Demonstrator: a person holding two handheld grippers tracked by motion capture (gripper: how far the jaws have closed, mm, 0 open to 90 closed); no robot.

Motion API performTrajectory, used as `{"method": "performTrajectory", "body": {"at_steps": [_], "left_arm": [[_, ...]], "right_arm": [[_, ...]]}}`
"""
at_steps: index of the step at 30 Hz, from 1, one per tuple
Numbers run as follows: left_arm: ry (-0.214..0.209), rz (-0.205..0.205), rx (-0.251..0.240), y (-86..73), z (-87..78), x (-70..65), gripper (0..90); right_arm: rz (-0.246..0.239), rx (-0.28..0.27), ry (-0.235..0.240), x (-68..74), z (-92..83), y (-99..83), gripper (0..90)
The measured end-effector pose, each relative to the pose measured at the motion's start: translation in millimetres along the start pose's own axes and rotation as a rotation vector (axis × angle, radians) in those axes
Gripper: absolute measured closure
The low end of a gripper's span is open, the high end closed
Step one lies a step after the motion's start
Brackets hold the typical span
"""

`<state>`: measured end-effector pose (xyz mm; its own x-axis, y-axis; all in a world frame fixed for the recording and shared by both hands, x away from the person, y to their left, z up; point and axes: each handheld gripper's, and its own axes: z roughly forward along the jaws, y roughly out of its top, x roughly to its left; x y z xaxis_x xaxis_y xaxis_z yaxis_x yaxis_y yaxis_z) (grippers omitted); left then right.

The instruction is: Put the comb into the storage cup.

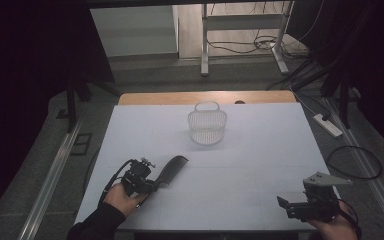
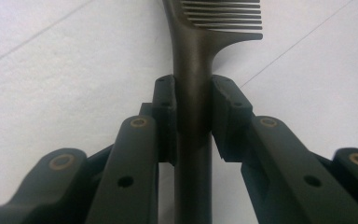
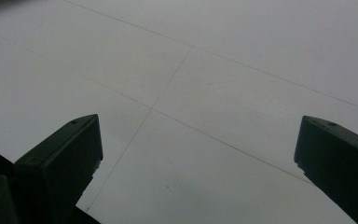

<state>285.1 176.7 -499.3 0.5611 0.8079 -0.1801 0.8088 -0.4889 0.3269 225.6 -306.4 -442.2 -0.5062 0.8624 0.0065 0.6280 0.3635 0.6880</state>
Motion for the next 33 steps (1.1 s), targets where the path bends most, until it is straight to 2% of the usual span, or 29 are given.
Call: {"method": "performTrajectory", "body": {"at_steps": [2,10,11,18,25,33], "left_arm": [[-0.002,0.014,-0.027,-0.2,-2.9,-0.9,72.4],[-0.005,0.050,-0.080,-0.5,-8.9,-3.4,72.3],[0.000,0.058,-0.101,-0.6,-11.3,-4.2,72.3],[-0.013,0.062,-0.143,-1.2,-15.9,-4.5,72.3],[-0.026,0.067,-0.208,-2.2,-21.9,-4.8,72.3],[-0.027,0.083,-0.235,-2.1,-25.1,-7.6,72.3]], "right_arm": [[0.000,0.000,0.001,0.0,0.0,0.0,1.3],[-0.001,-0.001,0.001,0.1,-0.1,0.0,1.3],[-0.001,-0.001,0.002,0.1,-0.1,0.0,1.3],[-0.003,-0.003,0.002,0.2,-0.2,-0.1,1.3],[-0.005,-0.006,0.004,0.1,-0.5,-0.1,1.1],[-0.008,-0.012,0.013,0.4,-1.2,-0.2,0.0]]}}
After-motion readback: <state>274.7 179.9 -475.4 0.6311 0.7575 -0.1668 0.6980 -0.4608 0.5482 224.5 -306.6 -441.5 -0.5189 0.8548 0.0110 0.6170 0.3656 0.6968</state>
